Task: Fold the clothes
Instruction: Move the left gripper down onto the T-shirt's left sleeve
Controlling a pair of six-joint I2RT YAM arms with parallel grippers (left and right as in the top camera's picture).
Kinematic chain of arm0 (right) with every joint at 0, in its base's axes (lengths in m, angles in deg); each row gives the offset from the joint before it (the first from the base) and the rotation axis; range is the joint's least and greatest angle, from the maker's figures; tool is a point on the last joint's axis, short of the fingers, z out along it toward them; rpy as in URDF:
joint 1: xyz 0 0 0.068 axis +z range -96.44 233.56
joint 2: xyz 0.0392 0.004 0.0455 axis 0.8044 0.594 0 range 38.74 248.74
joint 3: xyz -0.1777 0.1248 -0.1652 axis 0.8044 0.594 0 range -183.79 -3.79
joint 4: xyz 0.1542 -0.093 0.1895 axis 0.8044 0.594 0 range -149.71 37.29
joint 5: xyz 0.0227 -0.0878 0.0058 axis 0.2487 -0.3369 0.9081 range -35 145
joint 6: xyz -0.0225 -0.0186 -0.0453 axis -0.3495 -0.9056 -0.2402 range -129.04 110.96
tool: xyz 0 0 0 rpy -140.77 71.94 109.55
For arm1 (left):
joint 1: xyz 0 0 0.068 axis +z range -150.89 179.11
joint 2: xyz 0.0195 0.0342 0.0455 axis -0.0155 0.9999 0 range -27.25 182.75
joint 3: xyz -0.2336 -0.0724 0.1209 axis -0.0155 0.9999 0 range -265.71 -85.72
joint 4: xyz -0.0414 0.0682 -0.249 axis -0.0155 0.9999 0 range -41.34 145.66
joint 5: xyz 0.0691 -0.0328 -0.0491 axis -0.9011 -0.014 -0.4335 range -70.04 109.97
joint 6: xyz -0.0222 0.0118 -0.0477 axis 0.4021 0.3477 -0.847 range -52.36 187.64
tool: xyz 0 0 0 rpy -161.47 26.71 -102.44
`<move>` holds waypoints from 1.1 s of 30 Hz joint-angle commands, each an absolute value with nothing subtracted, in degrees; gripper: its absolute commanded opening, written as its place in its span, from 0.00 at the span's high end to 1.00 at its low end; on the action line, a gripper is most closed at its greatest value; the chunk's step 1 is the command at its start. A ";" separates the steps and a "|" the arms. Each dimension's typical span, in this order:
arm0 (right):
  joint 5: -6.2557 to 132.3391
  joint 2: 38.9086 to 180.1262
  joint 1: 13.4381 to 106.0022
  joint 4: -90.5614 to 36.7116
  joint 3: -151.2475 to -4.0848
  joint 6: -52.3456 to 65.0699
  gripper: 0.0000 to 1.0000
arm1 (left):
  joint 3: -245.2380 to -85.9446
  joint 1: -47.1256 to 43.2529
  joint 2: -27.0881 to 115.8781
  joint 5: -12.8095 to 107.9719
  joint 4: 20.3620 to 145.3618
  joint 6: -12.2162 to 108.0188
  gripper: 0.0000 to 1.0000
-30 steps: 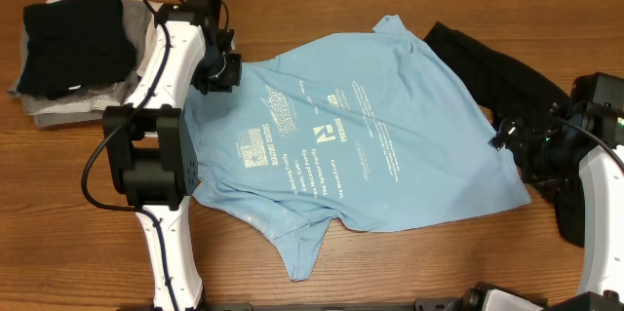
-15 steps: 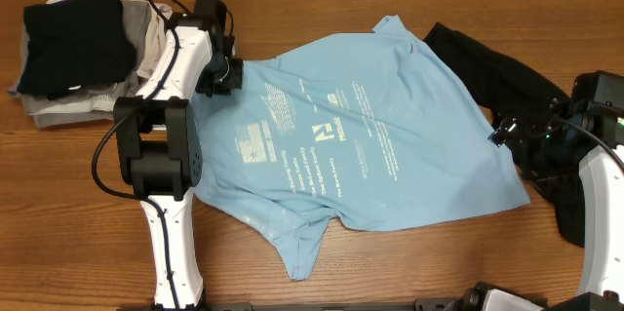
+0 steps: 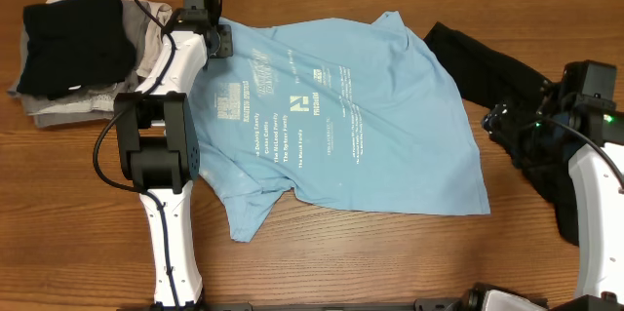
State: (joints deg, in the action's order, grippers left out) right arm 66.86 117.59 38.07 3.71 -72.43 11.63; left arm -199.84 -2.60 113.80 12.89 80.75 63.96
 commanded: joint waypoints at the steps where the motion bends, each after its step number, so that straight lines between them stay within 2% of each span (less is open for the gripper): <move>1: 67.12 116.33 38.36 2.40 -74.05 11.08 0.11 | -205.00 -2.84 115.22 10.99 86.35 64.48 0.38; 3: 67.12 116.30 38.36 1.59 -74.79 11.11 0.11 | -213.48 -3.39 114.81 11.01 97.30 64.44 0.23; 6: 67.16 116.30 38.36 2.16 -76.96 11.32 0.10 | -225.26 -4.05 114.02 13.29 110.81 64.44 0.10; 8: 67.49 116.19 38.36 3.12 -78.49 11.56 0.03 | -233.17 -4.53 113.39 16.89 119.88 64.41 0.01; 14: 70.16 113.31 38.40 3.38 -79.62 12.18 0.00 | -254.57 -6.71 110.79 21.46 139.22 64.46 0.00; 18: 70.13 109.70 38.40 5.30 -79.62 12.15 0.00 | -262.81 -8.13 108.62 21.88 145.47 64.41 0.00; 26: 70.11 100.57 38.40 12.32 -79.62 11.65 0.00 | -260.78 -11.13 98.37 24.41 145.47 62.88 0.00; 33: 70.11 96.68 38.40 15.71 -79.62 10.60 0.00 | -245.30 -11.78 86.20 23.71 145.47 61.79 0.00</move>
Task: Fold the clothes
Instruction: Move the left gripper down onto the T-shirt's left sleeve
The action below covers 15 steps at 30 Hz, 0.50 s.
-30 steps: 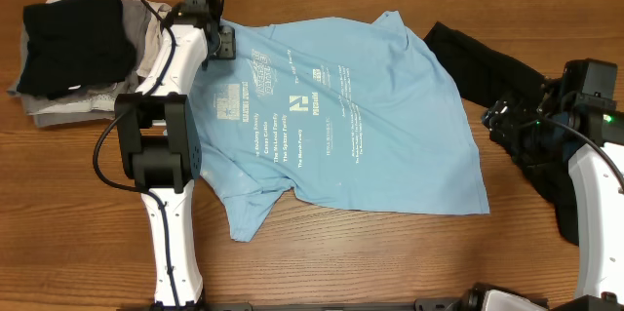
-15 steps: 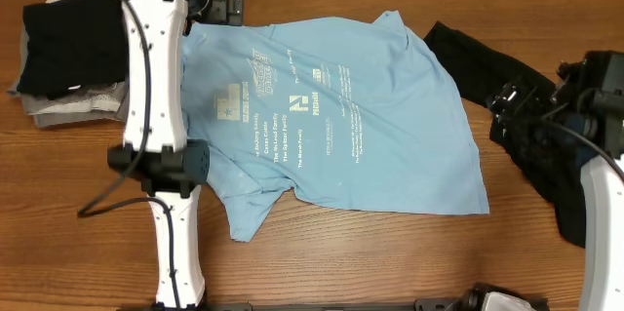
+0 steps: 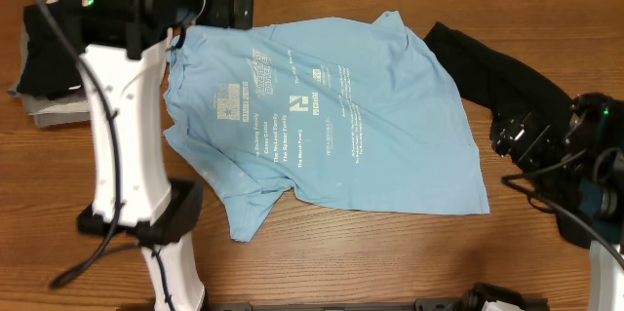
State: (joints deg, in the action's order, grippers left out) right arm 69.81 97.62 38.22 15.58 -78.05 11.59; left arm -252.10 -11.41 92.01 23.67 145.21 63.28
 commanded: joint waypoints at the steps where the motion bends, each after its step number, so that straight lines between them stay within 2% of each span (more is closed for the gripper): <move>1: 70.09 96.65 38.40 15.84 -79.62 10.60 0.00 | -241.94 -11.78 84.64 22.97 145.47 61.55 0.00; 7: 70.09 97.46 38.51 16.93 -79.32 10.38 0.00 | -221.13 -11.78 79.31 20.85 145.47 58.14 0.00; 15: 70.11 99.80 38.51 16.91 -77.98 9.38 0.00 | -198.40 -11.80 78.90 18.97 144.05 53.86 0.00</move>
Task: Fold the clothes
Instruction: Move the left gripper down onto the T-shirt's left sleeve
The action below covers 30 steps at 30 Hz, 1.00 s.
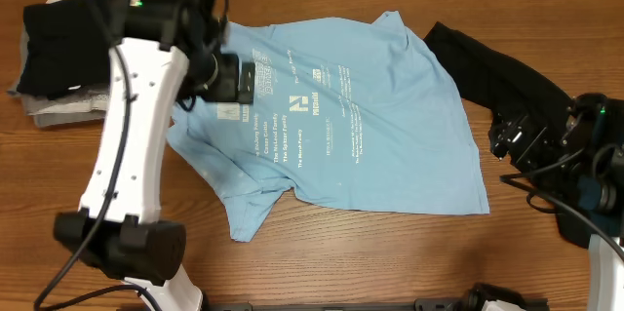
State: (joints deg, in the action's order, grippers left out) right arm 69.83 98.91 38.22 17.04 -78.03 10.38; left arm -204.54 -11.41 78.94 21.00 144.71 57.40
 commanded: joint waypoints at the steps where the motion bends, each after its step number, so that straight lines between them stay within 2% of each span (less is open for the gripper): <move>1: 70.11 100.24 38.51 16.87 -77.98 8.96 0.00 | -195.73 -11.80 78.90 18.90 143.20 53.38 0.00; 9: 70.11 105.16 38.51 16.65 -77.98 8.46 0.00 | -173.63 -11.87 78.87 21.27 131.53 51.10 0.03; 14: 70.11 107.89 38.51 15.40 -77.98 7.15 0.00 | -161.46 -14.82 78.90 22.80 119.94 55.98 0.20; 20: 70.11 109.07 38.51 14.96 -77.98 6.95 0.00 | -151.45 -19.67 78.90 22.51 110.13 60.00 0.22; 25: 70.11 109.07 38.51 14.90 -77.98 6.54 0.00 | -147.47 -20.37 78.90 22.31 105.82 61.31 0.24; 29: 70.11 109.07 38.51 14.94 -77.98 6.54 0.00 | -146.16 -20.37 78.92 22.31 104.05 61.29 0.36; 30: 70.11 109.07 38.51 14.92 -77.98 6.54 0.00 | -146.18 -20.37 78.92 22.31 103.94 61.31 0.43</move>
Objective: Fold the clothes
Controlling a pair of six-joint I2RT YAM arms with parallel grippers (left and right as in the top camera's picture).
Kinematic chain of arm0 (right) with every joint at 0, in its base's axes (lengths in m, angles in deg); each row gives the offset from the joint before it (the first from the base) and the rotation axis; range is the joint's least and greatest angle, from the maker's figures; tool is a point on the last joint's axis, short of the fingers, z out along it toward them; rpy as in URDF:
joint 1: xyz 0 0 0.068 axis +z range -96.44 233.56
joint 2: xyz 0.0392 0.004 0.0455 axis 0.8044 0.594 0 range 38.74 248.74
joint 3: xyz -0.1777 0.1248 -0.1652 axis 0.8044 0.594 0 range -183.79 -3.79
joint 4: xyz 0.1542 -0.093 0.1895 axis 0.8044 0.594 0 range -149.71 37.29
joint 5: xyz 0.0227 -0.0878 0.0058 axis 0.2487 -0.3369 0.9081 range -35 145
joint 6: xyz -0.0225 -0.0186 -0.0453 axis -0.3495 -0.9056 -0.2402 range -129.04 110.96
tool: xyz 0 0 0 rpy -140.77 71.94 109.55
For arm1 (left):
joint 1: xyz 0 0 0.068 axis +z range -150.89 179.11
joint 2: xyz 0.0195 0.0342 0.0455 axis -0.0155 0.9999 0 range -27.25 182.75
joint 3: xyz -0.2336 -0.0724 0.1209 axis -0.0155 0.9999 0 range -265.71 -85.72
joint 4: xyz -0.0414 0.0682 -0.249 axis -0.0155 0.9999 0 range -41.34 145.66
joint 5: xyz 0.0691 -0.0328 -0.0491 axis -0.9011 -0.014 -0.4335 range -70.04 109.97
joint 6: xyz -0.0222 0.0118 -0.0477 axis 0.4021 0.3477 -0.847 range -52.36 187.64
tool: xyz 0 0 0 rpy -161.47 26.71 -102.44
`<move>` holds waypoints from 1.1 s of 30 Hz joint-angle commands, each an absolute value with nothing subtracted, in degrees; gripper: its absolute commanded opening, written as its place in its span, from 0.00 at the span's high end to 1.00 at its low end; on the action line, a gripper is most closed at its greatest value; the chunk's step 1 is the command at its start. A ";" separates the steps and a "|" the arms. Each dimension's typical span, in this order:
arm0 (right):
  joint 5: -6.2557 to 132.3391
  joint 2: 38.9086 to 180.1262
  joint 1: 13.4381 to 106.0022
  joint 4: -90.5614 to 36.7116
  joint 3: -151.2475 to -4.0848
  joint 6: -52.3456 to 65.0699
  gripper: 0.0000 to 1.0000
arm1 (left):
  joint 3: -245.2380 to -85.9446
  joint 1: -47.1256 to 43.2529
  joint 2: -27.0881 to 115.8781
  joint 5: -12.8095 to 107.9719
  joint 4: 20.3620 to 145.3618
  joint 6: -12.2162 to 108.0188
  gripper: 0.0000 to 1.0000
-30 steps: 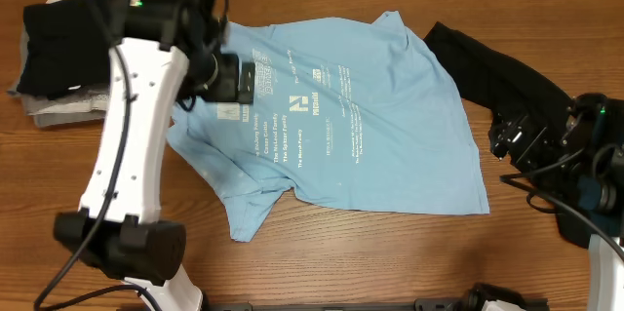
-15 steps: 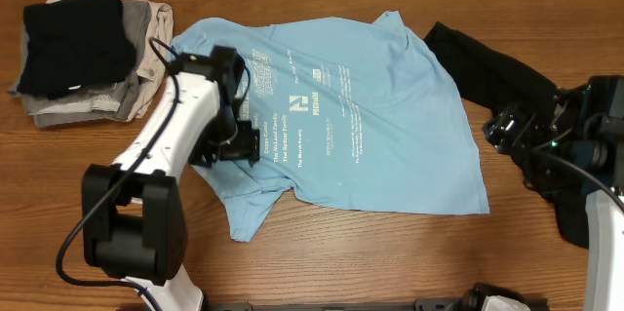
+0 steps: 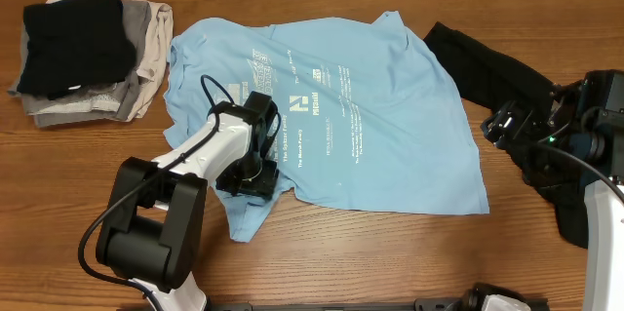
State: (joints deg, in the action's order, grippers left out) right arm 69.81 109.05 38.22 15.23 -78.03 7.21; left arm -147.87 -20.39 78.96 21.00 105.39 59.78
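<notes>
A light blue T-shirt (image 3: 361,126) with white print lies spread flat across the middle of the wooden table, print side up. My left gripper (image 3: 253,176) is low on the shirt's lower left part, just above the bottom sleeve (image 3: 249,215). From overhead its jaws are hidden under the wrist. My right gripper (image 3: 503,126) hovers off the shirt's right edge, over a black garment (image 3: 483,62). Its fingers are too small and dark to tell their state.
A stack of folded clothes sits at the back left, a black piece (image 3: 73,38) on top of beige and grey ones (image 3: 141,53). The black garment runs from the back right down under my right arm (image 3: 600,194).
My left arm was raised with its gripper over the shirt's upper left print. Now it is lowered and the gripper rests near the bottom sleeve. The right gripper has shifted slightly towards the back.
My left gripper was at the shirt's top left corner near the folded stack. Then the arm stood high above the table's back edge, then over the upper left print, and now low by the bottom sleeve. The shirt lies flat throughout.
</notes>
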 commanded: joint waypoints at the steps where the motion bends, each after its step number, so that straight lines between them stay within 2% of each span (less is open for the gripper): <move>1: 70.11 109.07 38.51 14.70 -77.98 6.56 0.00 | -146.20 -20.37 78.92 22.31 103.83 61.31 0.58; 3: 70.11 109.07 38.51 14.42 -77.98 6.54 0.00 | -146.23 -20.37 78.92 22.34 103.86 61.31 0.65; 10: 70.11 109.07 38.51 14.07 -77.98 6.54 0.00 | -148.91 -20.37 78.90 22.31 107.70 61.29 0.67; 18: 70.09 109.07 38.51 14.09 -77.98 6.52 0.00 | -157.22 -20.37 78.90 21.29 118.28 61.46 0.56; 21: 70.11 109.07 38.51 14.09 -77.98 6.17 0.00 | -158.90 -20.39 78.90 20.89 120.88 62.43 0.56; 26: 70.11 109.07 38.51 14.22 -77.98 5.86 0.00 | -155.47 -20.42 78.96 21.05 117.52 62.51 0.65; 33: 70.11 109.07 38.51 14.31 -77.98 5.68 0.00 | -151.32 -20.35 78.96 21.09 113.93 60.81 0.65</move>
State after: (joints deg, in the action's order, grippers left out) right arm 69.83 109.05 38.22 14.48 -78.00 6.30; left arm -152.26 -20.31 78.87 21.24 114.59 61.68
